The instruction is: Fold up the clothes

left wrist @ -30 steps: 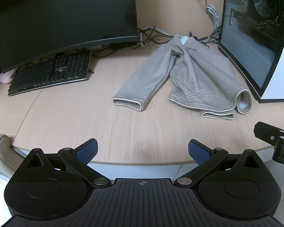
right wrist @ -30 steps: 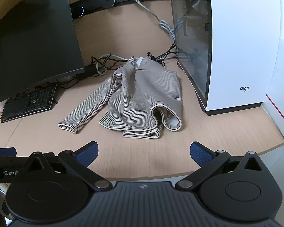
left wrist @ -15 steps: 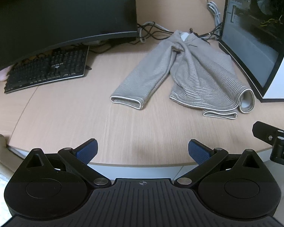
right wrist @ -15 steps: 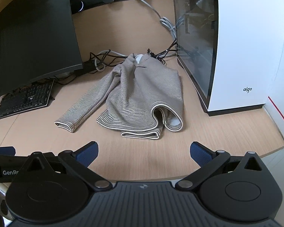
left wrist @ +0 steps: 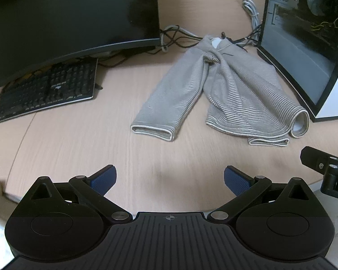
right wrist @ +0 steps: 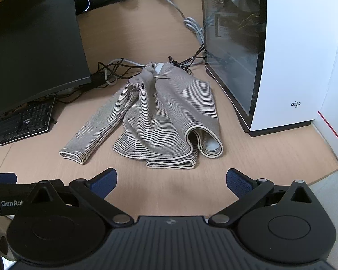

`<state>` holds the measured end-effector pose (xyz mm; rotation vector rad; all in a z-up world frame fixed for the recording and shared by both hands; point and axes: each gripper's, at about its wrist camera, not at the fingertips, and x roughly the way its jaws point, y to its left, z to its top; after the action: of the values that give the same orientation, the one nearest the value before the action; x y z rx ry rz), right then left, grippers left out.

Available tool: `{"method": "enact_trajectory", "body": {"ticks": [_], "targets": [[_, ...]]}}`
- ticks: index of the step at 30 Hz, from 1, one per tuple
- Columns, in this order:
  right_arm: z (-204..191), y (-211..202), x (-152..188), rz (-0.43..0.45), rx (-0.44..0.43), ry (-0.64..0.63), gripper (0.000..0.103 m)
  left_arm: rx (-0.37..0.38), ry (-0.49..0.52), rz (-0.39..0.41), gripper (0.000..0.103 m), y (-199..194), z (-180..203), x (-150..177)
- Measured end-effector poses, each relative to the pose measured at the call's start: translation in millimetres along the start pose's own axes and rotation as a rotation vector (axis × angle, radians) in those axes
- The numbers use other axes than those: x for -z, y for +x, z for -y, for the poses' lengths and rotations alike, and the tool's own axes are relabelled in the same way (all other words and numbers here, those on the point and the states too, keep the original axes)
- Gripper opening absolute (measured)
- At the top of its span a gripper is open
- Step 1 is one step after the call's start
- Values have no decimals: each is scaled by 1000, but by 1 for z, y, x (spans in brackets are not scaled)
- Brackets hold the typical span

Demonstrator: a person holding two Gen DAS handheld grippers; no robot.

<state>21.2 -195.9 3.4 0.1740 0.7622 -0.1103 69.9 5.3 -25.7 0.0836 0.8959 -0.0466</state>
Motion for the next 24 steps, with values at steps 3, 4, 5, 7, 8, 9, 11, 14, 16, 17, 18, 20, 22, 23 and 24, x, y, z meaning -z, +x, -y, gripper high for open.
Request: {"method": "enact_trajectory", "body": {"ticks": [3, 4, 5, 7, 8, 9, 11, 14, 16, 17, 18, 20, 22, 23, 24], "targets": [[-8, 1, 1, 1, 24, 16, 103, 20, 18, -3, 103, 7, -7, -3], [-10, 2, 2, 1, 30, 22, 103, 25, 26, -4, 103, 9, -9, -3], [-11, 2, 2, 1, 37, 28, 103, 31, 34, -6, 103, 12, -11, -3], [-16, 3, 3, 1, 51, 45, 103, 45, 52, -13, 103, 16, -17, -3], [-18, 3, 3, 1, 59, 51, 103, 51, 57, -17, 103, 18, -19, -3], [-20, 4, 3, 2, 67, 53, 103, 59, 62, -22, 103, 21, -21, -3], [-23, 5, 4, 5, 85, 47, 103, 74, 63, -32, 103, 26, -23, -3], [-24, 9, 2, -13, 94, 42, 103, 95, 49, -61, 103, 36, -25, -5], [-20, 15, -5, -23, 83, 38, 103, 99, 39, -64, 103, 38, -24, -10], [-17, 20, -9, -24, 74, 37, 103, 98, 28, -60, 103, 39, -24, -13], [-14, 27, -14, -27, 62, 39, 103, 93, 9, -57, 103, 43, -24, -18], [-6, 41, -25, -35, 32, 47, 103, 84, -27, -59, 103, 49, -23, -26], [3, 54, -36, -45, -5, 58, 103, 79, -46, -56, 103, 54, -18, -35], [7, 61, -41, -50, -23, 63, 103, 77, -55, -53, 103, 56, -16, -39], [12, 68, -47, -48, -42, 63, 103, 95, -63, -41, 103, 59, -13, -44]]}}
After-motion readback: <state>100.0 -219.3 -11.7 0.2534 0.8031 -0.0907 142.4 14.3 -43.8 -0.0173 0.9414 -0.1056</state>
